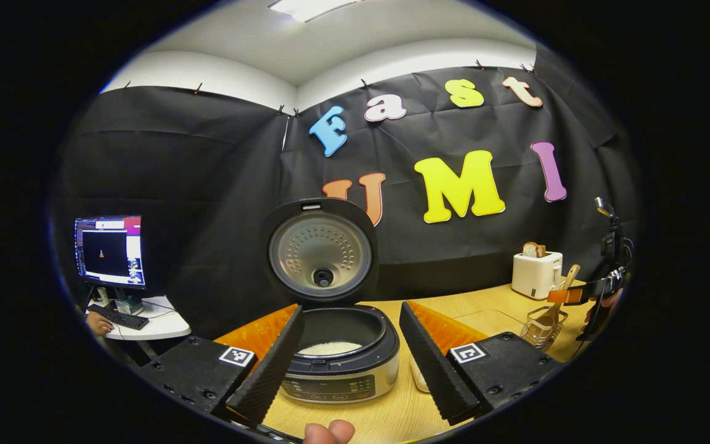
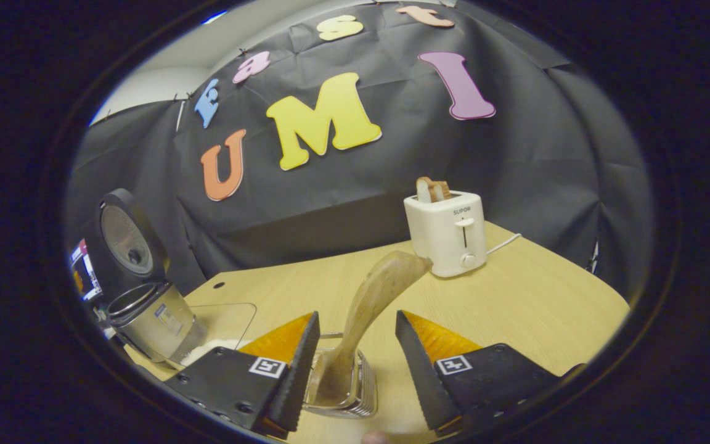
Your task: Close the left gripper, press the button to open the rice cooker; take a wooden spoon from the chopstick holder with the right hand, scoop a spoonful of rice and pour it into the rice cooker, then put the wooden spoon back into the chopstick holder.
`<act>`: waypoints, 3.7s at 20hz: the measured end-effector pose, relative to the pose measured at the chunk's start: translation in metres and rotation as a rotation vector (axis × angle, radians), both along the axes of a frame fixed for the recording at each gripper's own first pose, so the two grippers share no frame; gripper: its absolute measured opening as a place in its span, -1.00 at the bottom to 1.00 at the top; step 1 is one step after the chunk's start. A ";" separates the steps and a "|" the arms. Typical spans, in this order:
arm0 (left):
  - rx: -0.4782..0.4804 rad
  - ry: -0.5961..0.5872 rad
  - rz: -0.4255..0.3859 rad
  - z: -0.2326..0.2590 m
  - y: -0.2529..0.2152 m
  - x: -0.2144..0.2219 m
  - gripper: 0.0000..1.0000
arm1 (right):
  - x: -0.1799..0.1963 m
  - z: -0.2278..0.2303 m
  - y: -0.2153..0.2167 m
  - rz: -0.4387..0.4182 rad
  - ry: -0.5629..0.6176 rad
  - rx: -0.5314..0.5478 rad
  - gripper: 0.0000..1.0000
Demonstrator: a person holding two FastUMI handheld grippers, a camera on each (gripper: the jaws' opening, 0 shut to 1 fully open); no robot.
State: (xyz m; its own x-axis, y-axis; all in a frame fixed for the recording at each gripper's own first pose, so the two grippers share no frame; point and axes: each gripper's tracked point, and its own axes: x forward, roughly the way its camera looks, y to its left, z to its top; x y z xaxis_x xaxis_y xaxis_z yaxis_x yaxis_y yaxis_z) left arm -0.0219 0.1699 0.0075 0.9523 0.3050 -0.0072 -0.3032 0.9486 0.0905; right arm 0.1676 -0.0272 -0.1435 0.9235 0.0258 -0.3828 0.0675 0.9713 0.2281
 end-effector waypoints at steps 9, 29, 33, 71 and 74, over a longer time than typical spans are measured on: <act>-0.009 0.005 0.025 -0.002 0.017 -0.004 0.98 | -0.002 0.007 0.015 0.002 -0.002 0.040 -0.90; -0.072 0.014 0.019 -0.005 0.039 -0.012 0.90 | 0.005 0.153 0.108 0.126 -0.240 -0.100 -1.00; -0.045 0.028 0.050 -0.007 0.051 -0.018 0.98 | 0.022 0.122 0.176 0.239 -0.180 -0.136 -0.99; -0.080 -0.006 0.068 0.001 0.073 -0.032 0.98 | 0.016 -0.016 0.241 0.133 0.228 0.536 -1.00; -0.088 -0.006 0.069 0.000 0.073 -0.030 0.98 | 0.021 -0.010 0.215 0.091 0.211 0.556 -1.00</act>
